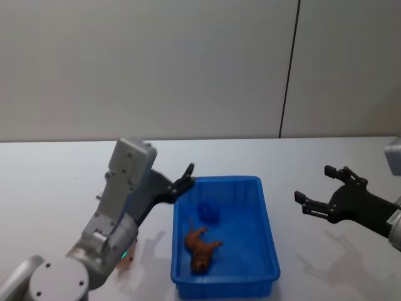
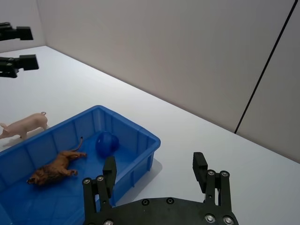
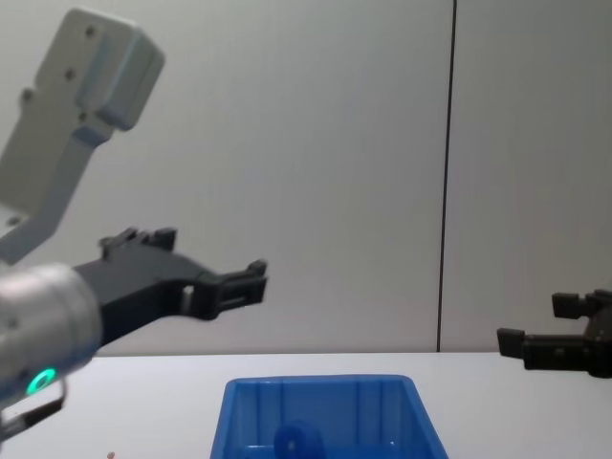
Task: Pick up the two dolls from the table and place them into the box.
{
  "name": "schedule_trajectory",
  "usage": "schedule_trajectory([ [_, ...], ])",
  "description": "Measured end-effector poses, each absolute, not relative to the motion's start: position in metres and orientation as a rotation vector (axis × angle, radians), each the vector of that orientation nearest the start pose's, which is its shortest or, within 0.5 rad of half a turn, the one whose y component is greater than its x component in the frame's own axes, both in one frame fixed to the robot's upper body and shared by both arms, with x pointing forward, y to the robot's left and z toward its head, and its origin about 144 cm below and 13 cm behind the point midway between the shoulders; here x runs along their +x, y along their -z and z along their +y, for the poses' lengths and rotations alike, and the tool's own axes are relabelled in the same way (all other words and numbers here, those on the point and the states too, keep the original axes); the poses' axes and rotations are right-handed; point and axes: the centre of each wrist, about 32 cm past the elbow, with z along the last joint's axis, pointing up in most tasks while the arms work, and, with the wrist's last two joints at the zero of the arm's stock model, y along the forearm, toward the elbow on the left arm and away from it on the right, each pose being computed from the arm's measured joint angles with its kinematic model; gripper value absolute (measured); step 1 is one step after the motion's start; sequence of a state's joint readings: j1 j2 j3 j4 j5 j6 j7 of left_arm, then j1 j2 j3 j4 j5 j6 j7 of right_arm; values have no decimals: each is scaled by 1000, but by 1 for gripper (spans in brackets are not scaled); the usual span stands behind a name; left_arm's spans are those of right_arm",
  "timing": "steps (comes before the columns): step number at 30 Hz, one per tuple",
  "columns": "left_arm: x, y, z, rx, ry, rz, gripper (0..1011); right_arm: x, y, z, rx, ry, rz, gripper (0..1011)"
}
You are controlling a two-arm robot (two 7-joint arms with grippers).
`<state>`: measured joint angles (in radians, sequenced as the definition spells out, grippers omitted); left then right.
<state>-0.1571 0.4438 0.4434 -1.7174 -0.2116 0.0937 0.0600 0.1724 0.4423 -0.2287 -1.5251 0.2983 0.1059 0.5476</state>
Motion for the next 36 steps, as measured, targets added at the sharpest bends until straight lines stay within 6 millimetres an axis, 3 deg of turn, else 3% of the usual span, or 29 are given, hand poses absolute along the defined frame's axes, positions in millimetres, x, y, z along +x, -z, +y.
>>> schedule_trajectory([
  [18,421,-1174,238,236,-1307,-110,1001,499,-1184,-298,-187,852,-33,1001],
  [36,422,-1131,257,260,-1310,-14,1001,498,-1184,-299,-187,853,-31,1001],
])
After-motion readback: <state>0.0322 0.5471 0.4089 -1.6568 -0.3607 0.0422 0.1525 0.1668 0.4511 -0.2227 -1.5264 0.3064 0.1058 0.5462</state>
